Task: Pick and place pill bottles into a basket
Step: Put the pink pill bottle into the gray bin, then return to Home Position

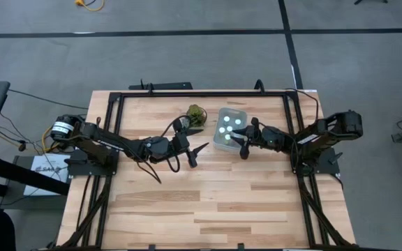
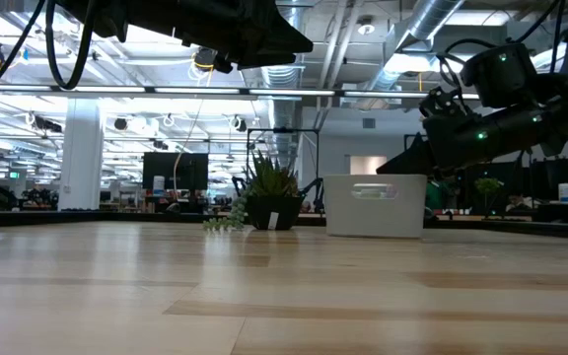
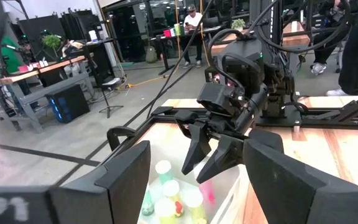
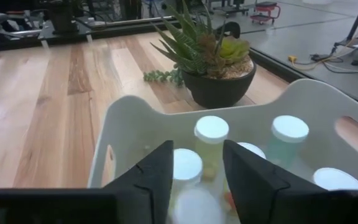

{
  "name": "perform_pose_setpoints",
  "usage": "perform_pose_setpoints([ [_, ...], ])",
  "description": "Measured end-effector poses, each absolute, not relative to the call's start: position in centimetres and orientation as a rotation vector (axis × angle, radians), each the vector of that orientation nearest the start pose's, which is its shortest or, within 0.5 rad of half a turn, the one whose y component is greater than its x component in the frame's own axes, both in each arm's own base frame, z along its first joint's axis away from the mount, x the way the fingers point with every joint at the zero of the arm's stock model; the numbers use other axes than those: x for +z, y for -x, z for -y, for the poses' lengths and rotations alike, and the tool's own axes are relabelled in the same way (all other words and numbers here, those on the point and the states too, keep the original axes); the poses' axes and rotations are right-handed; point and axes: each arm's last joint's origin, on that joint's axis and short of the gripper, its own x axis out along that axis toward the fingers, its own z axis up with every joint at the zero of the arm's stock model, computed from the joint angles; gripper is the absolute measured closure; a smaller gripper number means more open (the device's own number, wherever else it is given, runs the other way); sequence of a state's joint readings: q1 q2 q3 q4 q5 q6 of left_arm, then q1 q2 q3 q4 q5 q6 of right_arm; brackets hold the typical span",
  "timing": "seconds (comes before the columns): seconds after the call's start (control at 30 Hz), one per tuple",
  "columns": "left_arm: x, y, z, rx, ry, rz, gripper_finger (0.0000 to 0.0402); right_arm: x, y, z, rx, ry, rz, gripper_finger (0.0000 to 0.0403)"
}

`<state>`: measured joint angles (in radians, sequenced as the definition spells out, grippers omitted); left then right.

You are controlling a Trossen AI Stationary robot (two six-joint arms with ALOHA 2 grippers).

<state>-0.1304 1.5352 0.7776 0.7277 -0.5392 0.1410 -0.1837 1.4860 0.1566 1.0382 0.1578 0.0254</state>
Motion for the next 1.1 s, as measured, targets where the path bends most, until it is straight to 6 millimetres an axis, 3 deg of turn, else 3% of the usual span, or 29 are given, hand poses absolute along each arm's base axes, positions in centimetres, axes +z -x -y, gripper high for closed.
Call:
perform_pose_setpoints([
  [0.43,23.9,-32.1,2.7,0.418,-0.149,-0.061,0.0154,11.8,-20.6,4.3,-0.333,-0.006,-0.284,0.0204],
  [0.67,25.0,-31.5,3.6,0.392,-0.159,-0.032,0.0154,15.3,-20.6,2.9,-0.187,0.033,-0.108,0.0193],
  [0.9,28.1,-27.8,4.5,0.295,-0.168,0.051,0.0154,18.2,-17.0,1.6,-0.132,0.022,-0.066,0.0204],
  [1.1,29.1,-24.2,4.1,0.174,-0.128,0.052,0.0154,20.1,-14.4,0.2,-0.048,0.001,-0.104,0.0212],
])
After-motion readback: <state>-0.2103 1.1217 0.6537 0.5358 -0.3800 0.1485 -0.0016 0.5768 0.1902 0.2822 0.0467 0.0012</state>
